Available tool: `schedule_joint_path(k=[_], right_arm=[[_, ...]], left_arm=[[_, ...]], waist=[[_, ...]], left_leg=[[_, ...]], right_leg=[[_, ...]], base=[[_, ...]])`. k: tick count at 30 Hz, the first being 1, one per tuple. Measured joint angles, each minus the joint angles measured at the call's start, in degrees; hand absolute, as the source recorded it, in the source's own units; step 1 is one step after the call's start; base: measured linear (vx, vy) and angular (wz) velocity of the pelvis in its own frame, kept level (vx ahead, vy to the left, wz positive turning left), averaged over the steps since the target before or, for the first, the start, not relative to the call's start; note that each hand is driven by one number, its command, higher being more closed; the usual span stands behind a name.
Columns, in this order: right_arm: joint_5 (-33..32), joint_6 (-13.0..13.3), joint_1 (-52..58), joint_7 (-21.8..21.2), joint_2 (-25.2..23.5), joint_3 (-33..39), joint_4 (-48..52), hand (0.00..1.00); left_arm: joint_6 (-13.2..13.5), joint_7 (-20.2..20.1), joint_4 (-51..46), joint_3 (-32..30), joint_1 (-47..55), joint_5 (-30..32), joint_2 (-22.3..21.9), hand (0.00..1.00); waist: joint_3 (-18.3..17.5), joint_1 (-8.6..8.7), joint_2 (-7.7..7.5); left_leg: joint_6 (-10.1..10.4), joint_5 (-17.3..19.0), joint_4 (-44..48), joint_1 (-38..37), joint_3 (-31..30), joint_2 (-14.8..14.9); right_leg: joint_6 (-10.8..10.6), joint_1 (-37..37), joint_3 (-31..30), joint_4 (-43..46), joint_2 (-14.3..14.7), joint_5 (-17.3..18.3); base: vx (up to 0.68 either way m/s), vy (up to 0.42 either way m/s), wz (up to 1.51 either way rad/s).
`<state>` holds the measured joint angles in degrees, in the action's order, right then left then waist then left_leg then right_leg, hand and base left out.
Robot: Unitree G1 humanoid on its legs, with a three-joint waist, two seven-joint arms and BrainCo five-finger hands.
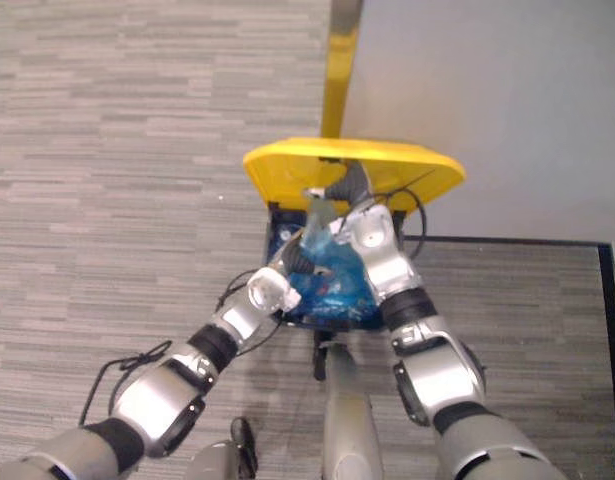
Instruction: Gather rubbish on tea table into small bin, then transfer packed bag to large trash can.
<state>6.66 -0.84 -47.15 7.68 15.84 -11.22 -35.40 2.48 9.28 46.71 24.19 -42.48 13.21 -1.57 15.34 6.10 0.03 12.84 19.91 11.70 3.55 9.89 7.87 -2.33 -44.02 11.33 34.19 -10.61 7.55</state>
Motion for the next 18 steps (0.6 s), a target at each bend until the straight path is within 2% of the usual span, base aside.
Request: schedule_joint_path(k=[4, 8, 11, 15, 18], right_arm=[[0.29, -0.23, 6.01, -0.51, 0.13, 0.56, -2.14, 0.00], [2.15, -0.27, 12.31, -0.88, 0.67, 3.80, -3.29, 0.00], [2.42, -0.32, 16.44, -1.16, 1.16, 4.48, -4.31, 0.00], [2.76, -0.28, 19.76, -2.64, 1.76, 5.92, -4.31, 0.00], [4.68, -0.23, 21.77, -3.33, 1.71, 6.64, -4.33, 0.00]], left_arm=[[1.30, -0.83, -5.51, -1.55, 7.55, -3.19, 4.75, 0.00], [2.16, -1.99, -7.84, -6.99, 16.36, -6.34, 8.48, 0.00], [2.14, -2.38, -7.53, -12.76, 24.15, -8.89, 11.97, 0.00], [2.06, -3.35, 0.72, -19.45, 30.73, -9.62, 14.46, 0.00], [1.56, -4.10, 8.54, -23.15, 34.72, -9.42, 14.28, 0.00]], waist=[[-0.19, -0.29, -0.20], [-0.33, -0.27, -0.15], [-1.82, -0.52, -0.36], [-2.58, -0.96, -0.18], [-2.69, -1.19, -0.27]], left_leg=[[-0.66, -1.75, -2.97, -1.74, -2.72, -0.42], [-0.75, -1.77, -2.92, -3.57, -4.21, -0.50], [-1.11, -1.65, -2.90, -4.69, -5.01, -0.67], [-1.53, -1.91, -3.57, -7.97, -5.73, -0.75], [-1.54, -1.90, -3.65, -11.32, -5.69, -1.11]], right_leg=[[-0.25, 2.26, 1.36, -0.40, -0.79, 0.34], [-0.24, 5.63, 2.42, -1.53, -1.55, 0.33], [-0.24, 7.43, 2.86, -1.96, -2.01, 0.33], [-0.25, 10.89, 2.78, -2.48, -2.19, 0.34], [-0.25, 14.62, 2.79, -3.34, -2.08, 0.29]], base=[[-0.02, 0.014, 0.19], [-0.03, 0.055, 0.16], [-0.02, 0.075, 0.10], [0.00, 0.071, 0.07], [-0.03, 0.082, -0.06]])
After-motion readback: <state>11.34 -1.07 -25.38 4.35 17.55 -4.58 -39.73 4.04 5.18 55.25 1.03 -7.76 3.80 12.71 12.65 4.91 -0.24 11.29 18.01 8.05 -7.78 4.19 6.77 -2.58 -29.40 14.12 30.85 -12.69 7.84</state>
